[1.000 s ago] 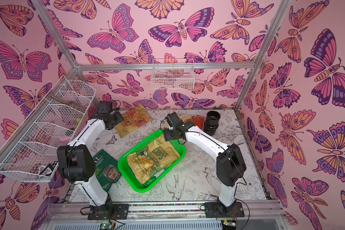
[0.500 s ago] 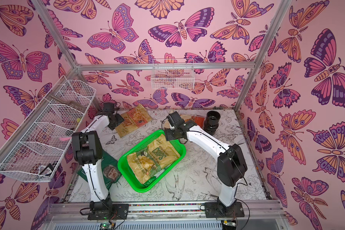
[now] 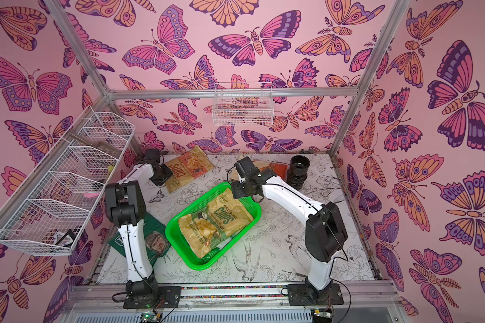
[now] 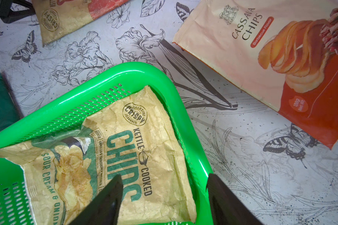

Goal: Put the potato chips into the basket
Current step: Pick up the potato chip from the center of the board.

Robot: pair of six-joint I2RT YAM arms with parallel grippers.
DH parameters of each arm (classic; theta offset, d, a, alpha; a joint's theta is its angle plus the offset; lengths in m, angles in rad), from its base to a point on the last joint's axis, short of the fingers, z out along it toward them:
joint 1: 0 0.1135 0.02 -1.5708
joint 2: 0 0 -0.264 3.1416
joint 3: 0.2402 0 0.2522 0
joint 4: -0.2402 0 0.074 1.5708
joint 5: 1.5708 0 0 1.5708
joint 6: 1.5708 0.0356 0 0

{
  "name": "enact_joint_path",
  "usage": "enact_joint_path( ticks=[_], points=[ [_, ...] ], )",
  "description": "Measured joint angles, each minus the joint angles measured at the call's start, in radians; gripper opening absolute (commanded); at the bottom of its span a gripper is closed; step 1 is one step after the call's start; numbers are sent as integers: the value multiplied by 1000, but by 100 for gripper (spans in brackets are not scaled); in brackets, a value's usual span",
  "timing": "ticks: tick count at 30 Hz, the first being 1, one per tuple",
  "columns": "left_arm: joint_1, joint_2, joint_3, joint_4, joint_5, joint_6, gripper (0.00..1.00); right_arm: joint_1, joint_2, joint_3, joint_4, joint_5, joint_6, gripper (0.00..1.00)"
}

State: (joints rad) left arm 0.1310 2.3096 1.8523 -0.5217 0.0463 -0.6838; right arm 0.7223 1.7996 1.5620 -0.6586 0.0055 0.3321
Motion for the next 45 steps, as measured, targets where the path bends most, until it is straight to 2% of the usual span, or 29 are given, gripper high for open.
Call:
enact_joint_path(
  ticks=[2,5,8,12,20,28,33,45],
  points=[
    [1,0,1,1,7,2,29,0,0,0,0,-4,0,71],
    [2,0,5,0,15,6,27,0,0,0,0,-8,0,71],
    [2,0,8,-1,18,7,20,0,0,0,0,-10,0,71],
    [2,0,13,-1,32,7,0,0,0,0,0,-14,0,71],
    [0,-25,-4,0,103,-3,0,0,0,0,0,-13,0,70],
    [-63,-211,-148,34,141,-41,0,0,-26,0,2,-5,0,70],
    [-95,-283,-169,66,142,-64,0,0,-42,-3,9,-2,0,70],
    [-101,-345,-183,83,138,-101,0,0,-75,-37,24,26,1,70]
  ],
)
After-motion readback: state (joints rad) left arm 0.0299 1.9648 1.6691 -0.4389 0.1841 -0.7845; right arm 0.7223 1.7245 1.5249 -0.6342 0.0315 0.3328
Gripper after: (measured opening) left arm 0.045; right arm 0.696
